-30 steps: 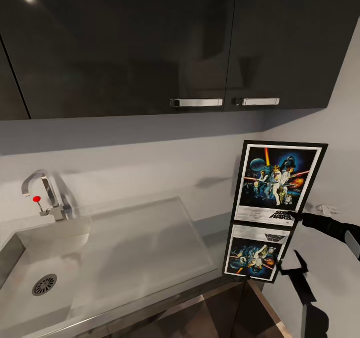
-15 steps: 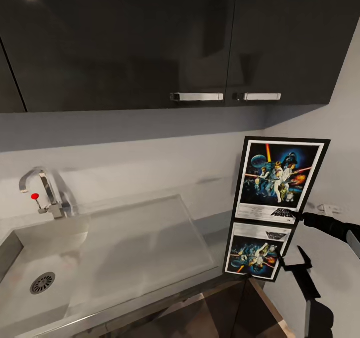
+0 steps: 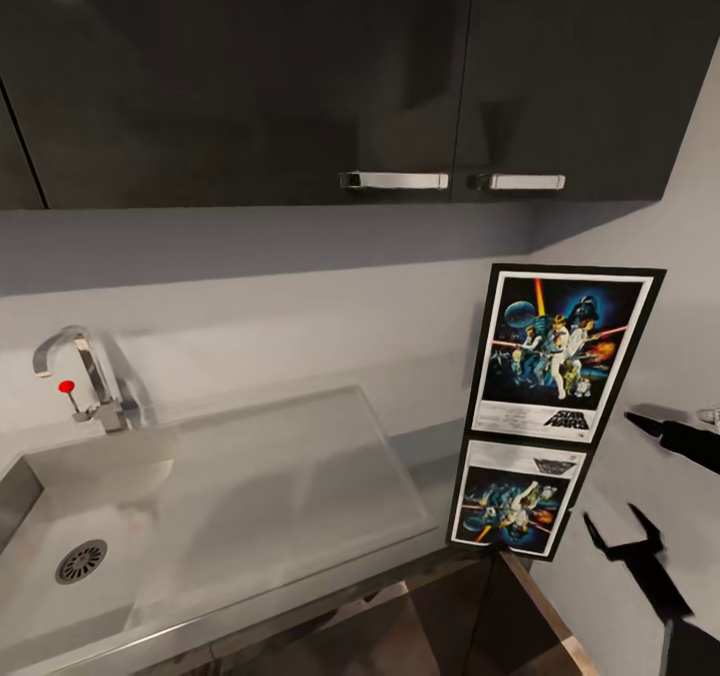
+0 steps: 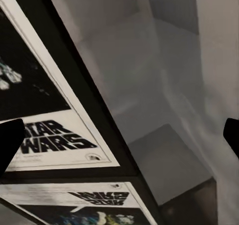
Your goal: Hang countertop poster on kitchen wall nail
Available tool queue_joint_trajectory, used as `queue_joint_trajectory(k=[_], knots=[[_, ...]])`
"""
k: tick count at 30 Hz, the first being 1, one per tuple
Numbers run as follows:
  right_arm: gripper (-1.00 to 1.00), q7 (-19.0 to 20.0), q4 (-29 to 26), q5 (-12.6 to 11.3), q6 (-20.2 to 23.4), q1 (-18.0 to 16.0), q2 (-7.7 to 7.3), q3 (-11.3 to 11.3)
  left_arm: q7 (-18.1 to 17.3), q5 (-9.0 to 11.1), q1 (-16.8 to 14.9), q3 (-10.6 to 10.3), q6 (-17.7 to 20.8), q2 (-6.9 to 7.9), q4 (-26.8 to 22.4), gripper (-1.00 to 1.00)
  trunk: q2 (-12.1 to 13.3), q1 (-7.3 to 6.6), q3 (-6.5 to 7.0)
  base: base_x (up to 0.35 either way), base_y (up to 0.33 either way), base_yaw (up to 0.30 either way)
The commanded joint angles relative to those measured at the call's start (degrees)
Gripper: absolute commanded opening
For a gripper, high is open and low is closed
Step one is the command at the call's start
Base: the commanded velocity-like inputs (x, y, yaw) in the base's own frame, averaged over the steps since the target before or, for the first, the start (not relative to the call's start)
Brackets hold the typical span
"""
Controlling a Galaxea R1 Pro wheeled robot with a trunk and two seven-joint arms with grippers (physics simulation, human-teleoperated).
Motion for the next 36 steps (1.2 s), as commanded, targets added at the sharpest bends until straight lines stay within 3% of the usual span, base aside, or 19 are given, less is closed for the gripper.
queue_joint_trajectory(k=[1,9,18,24,36], knots=[[1.0,0.46,-0.03,-0.67,0.6,-0.04,0.03,0.0,0.1,0.6,0.02,0.01,-0.09,-0.03,-0.13,1.0,-0.46,0.23,-0.25,0.0,0.0,0.0],[1.0,3.57,-0.19,-0.92,-0.04,-0.13,1.75,0.07,0.16,0.61,0.02,0.06,-0.09,-0.04,-0.12,1.0,-3.67,1.99,-1.68,0.0,0.0,0.0],[1.0,4.46,-0.26,-0.92,-0.55,-0.14,1.96,0.16,0.23,0.61,0.02,0.06,-0.09,-0.04,-0.02,1.0,-7.28,3.97,-3.3,0.0,0.0,0.0],[1.0,9.5,-0.33,-0.91,-3.7,-0.13,1.8,0.25,0.26,0.22,0.02,-0.08,-0.1,0.01,0.43,1.0,-7.28,3.97,-3.3,0.0,0.0,0.0],[1.0,10.08,-0.37,-0.4,-4.18,-0.1,1.82,0.4,0.53,0.08,0.02,-0.03,-0.26,-0.04,1.17,1.0,-7.28,3.97,-3.3,0.0,0.0,0.0]])
